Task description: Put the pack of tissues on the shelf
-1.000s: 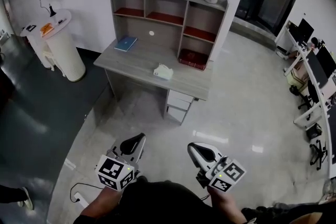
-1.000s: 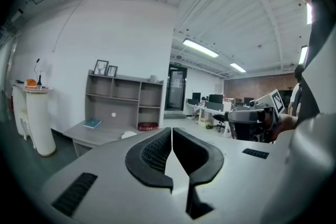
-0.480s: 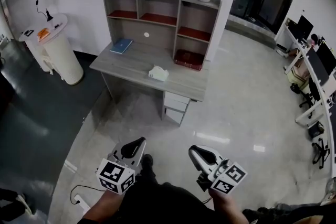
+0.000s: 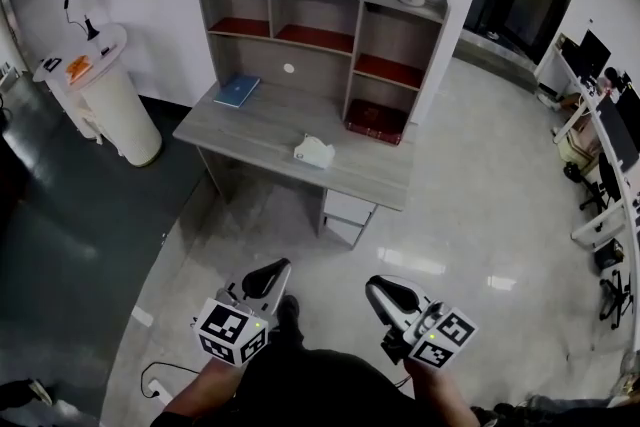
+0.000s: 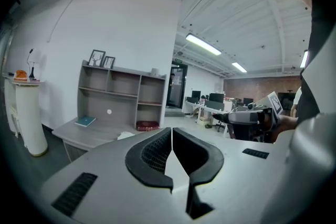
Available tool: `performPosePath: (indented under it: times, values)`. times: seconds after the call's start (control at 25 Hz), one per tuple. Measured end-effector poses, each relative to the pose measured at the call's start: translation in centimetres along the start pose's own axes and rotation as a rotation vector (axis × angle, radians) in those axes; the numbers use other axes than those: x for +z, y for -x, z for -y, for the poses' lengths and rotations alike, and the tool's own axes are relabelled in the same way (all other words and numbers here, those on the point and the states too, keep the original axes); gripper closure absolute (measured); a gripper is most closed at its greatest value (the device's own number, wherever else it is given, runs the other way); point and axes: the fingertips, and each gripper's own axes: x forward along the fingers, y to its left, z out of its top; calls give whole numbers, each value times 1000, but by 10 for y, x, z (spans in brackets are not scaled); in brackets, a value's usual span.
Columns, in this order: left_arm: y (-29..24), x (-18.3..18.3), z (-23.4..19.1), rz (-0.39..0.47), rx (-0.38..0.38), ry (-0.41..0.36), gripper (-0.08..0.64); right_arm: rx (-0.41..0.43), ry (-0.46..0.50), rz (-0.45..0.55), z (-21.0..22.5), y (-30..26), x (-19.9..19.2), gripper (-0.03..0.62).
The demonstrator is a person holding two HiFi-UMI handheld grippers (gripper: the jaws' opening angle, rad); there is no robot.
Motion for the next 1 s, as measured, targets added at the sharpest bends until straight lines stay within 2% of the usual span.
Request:
performPosePath:
  times: [0.2, 0.56, 1.0]
  values:
    - [-24, 25, -62, 20, 8, -7, 540, -5, 6, -4, 27, -63, 21, 571]
    - [-58, 55, -165, 17, -38, -35, 540, -29, 20, -3, 59, -173, 48, 571]
    - [-104, 65, -222, -3, -66, -61, 540, -51, -20, -2, 105, -228, 51, 571]
